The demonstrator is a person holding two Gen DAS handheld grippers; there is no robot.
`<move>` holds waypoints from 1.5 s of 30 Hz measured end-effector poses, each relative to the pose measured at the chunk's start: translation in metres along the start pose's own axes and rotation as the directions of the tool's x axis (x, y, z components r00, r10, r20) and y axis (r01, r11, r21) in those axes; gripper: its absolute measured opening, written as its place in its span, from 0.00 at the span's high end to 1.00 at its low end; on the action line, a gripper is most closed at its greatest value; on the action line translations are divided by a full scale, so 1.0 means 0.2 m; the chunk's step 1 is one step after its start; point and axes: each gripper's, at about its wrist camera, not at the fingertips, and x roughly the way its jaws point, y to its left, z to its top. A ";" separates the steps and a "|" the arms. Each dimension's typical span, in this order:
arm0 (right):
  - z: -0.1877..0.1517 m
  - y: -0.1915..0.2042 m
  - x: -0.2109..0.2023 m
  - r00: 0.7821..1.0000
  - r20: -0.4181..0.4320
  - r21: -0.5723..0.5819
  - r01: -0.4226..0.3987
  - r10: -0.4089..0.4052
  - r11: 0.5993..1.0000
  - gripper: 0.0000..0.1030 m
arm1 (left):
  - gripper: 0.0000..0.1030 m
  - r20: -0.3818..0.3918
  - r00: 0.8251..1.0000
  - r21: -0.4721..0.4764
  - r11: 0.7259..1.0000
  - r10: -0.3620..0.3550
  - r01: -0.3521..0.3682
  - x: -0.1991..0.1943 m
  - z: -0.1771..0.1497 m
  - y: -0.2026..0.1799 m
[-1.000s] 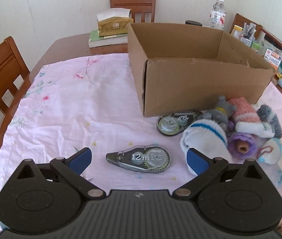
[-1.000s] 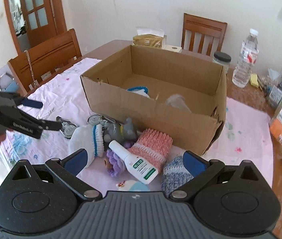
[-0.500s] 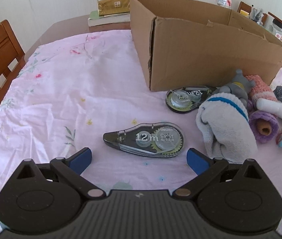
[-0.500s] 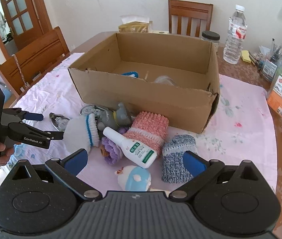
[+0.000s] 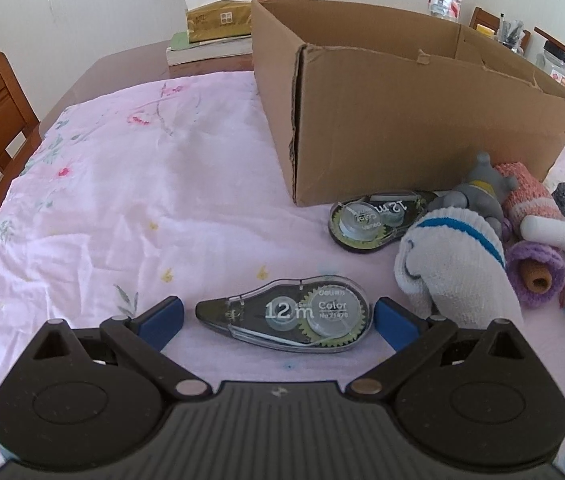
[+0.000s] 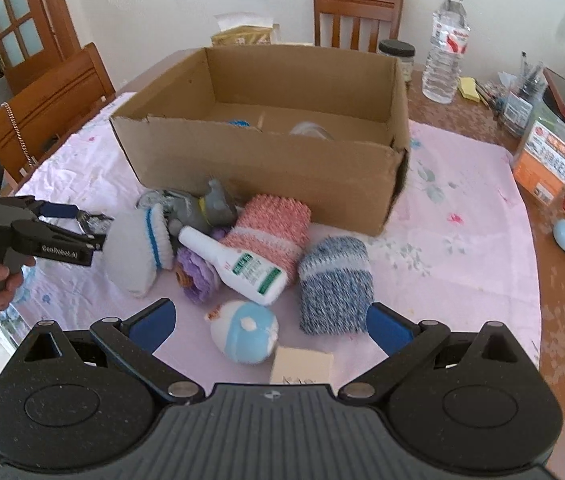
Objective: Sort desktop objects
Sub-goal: 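Move the left tool back to the grey correction tape roller, then grasp the correction tape with the left tool while the right tool grasps the KASI box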
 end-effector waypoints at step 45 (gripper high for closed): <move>-0.16 0.01 0.20 0.968 -0.230 -0.091 0.080 -0.100 0.993 0.52 | 0.13 0.011 0.999 0.044 0.998 -0.035 0.035 -0.13 0.05 -0.03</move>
